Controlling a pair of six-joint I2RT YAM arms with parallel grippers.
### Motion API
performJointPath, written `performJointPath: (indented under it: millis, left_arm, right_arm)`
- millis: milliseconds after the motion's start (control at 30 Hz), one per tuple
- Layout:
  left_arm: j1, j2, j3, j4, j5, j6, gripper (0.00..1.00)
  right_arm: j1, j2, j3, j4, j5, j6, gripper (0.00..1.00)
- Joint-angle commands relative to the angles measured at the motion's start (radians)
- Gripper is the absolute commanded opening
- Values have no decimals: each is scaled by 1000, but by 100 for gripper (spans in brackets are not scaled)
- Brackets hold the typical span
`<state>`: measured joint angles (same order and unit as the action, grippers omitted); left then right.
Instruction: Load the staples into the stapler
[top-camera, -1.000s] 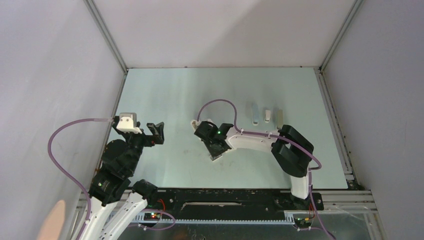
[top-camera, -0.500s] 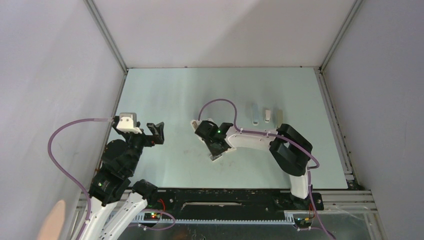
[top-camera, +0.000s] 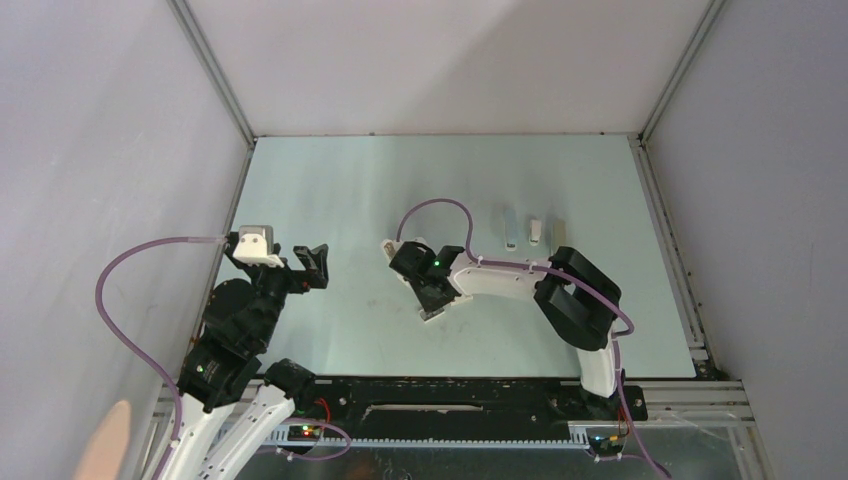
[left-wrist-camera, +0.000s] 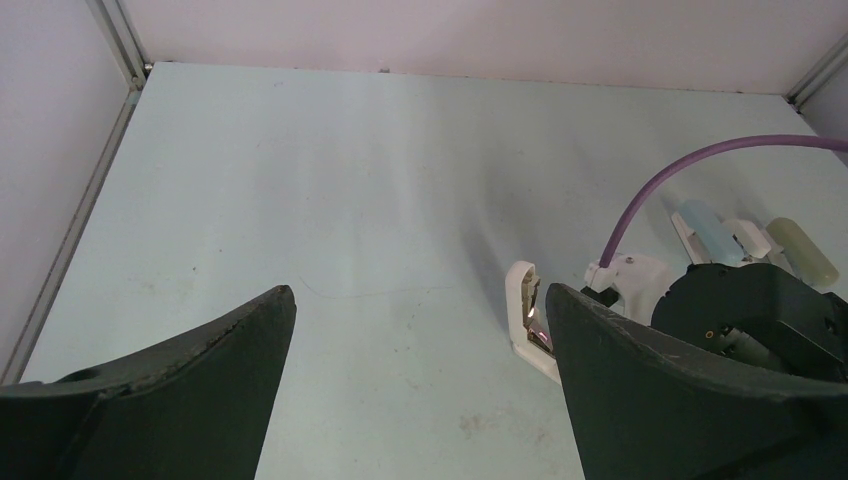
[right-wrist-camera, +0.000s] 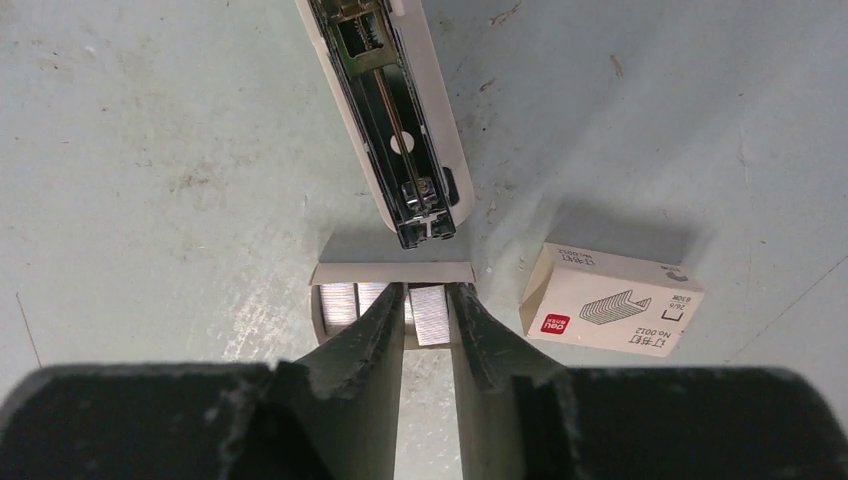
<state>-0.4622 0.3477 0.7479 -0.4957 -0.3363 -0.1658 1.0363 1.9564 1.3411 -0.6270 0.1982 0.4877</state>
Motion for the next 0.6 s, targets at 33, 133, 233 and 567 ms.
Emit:
performJointPath:
  millis: [33,133,233,567]
  left_arm:
    - [5,1,-12,22,8,3,98]
    - [5,0,-12,21,7,4,98]
    - [5,0,-12,23,9,3,98]
    - [5,1,-10,22,7,4,98]
  right_arm:
    - [-4,10,11,10,12,11,22]
    - [-1,-5,10,2,19,9,18]
    - [2,-24,11,-8,25,-1,15]
    - [38,-126,11,27,39,-112,12]
